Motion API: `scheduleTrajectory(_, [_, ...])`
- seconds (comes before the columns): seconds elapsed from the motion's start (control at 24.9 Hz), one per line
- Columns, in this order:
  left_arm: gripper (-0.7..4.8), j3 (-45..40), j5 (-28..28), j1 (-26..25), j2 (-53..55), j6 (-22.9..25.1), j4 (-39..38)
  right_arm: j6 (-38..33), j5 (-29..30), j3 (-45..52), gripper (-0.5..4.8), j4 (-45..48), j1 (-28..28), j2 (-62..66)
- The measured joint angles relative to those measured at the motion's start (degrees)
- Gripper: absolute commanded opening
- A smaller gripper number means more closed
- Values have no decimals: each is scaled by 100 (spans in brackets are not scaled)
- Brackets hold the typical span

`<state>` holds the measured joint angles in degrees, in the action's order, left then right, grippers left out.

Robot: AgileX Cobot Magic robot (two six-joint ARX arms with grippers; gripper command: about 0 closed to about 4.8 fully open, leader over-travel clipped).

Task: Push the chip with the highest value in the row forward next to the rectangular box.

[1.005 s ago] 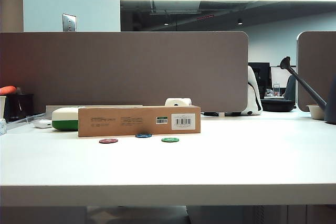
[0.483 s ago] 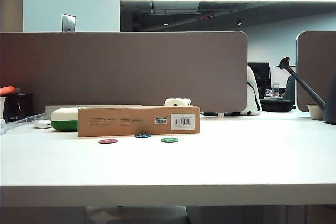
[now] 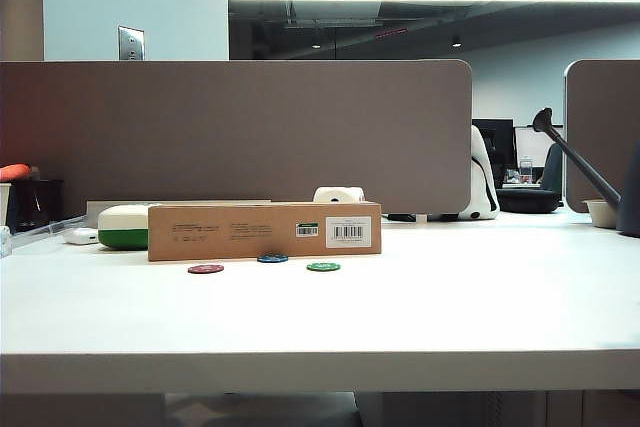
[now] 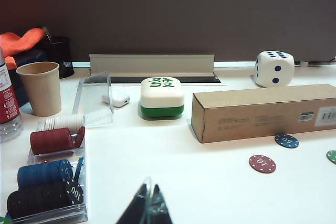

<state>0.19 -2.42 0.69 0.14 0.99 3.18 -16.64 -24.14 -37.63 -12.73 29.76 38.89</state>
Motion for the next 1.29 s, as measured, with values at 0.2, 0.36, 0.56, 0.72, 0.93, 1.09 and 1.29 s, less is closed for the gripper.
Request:
scheduleTrajectory(0.2, [-5,0,0,0,0,2,2,22,35,544,-9,46,-723,-481])
scheduleTrajectory(0.36, [-5,0,0,0,0,2,2,22,715,1403,-9,175,-1676,-1322])
scheduleTrajectory(0.56, [-5,-2,0,0,2,0,0,22,1394,2212,-9,284,-2586,-2330])
scheduleTrajectory(0.72, [-5,0,2,0,2,0,0,31,1884,2710,-9,326,-3147,-3097])
scheduleTrajectory(0.93, [-5,0,-2,0,0,0,0,372,1987,3150,-9,538,-3228,-3451])
scheduleTrajectory(1.09, [-5,0,-2,0,2,2,2,697,2168,3451,-9,988,-3224,-3615])
scheduleTrajectory(1.29, [-5,0,-2,0,2,2,2,1150,2284,3727,-9,1515,-3195,-3838])
